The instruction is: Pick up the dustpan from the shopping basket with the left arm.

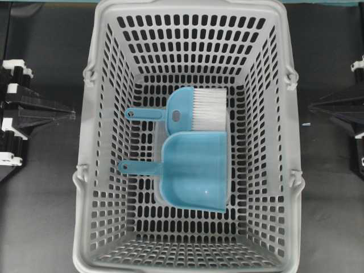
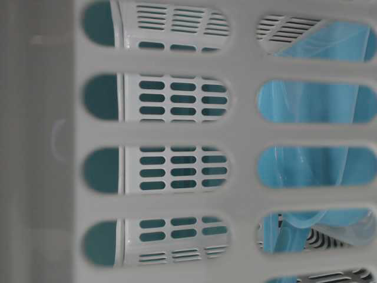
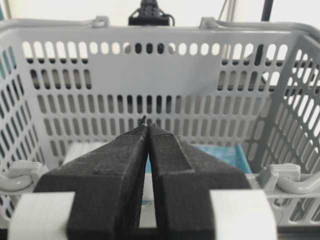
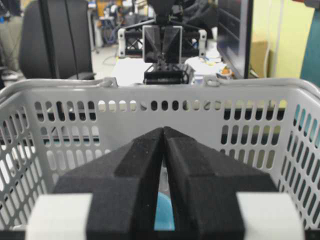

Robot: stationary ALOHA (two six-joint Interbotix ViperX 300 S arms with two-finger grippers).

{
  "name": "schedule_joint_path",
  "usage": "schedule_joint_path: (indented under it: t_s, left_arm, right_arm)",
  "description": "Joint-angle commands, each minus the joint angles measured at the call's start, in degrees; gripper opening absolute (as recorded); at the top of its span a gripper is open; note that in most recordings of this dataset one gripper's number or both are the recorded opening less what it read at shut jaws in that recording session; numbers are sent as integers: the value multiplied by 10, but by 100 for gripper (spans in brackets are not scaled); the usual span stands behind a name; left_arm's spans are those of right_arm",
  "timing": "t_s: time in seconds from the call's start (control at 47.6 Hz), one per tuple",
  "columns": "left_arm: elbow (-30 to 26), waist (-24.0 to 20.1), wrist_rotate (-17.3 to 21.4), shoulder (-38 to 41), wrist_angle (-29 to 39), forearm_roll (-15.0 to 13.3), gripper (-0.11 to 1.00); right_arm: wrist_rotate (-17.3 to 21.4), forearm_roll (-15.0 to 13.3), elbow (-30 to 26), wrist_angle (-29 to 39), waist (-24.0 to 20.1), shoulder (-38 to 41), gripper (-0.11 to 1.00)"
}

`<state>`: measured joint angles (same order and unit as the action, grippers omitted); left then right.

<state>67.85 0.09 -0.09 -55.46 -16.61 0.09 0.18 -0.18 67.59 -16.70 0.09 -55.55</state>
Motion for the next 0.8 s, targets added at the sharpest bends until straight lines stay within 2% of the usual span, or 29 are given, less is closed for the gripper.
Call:
schedule_joint_path:
  t_s: [0.0,0.063,0.105,0.189,0.483,0.672,0.777]
  left_arm:
    - [-40,-4,-14,-4,40,25,6]
    - [-62,-4,-25,-4,89,25,3]
    - [-80,-3,-29,-2,126,25,1]
    - [-121,3,-30,4,192,25,1]
    - [-291,5,-25,91,426,25,1]
    - [-374,16,-26,160,537,25,1]
    - [-405,22,-26,198,565,25,1]
  right_arm:
    - [4,4,-11,-4,0,3,0]
    - [7,10,-11,6,0,-4,3]
    - [12,12,-12,18,0,-10,-2]
    - [25,13,-14,52,1,-21,-2]
    - [46,13,-33,198,1,-66,-2]
    - [46,12,-44,221,1,-76,-2]
    - [47,11,-44,224,0,-78,-1]
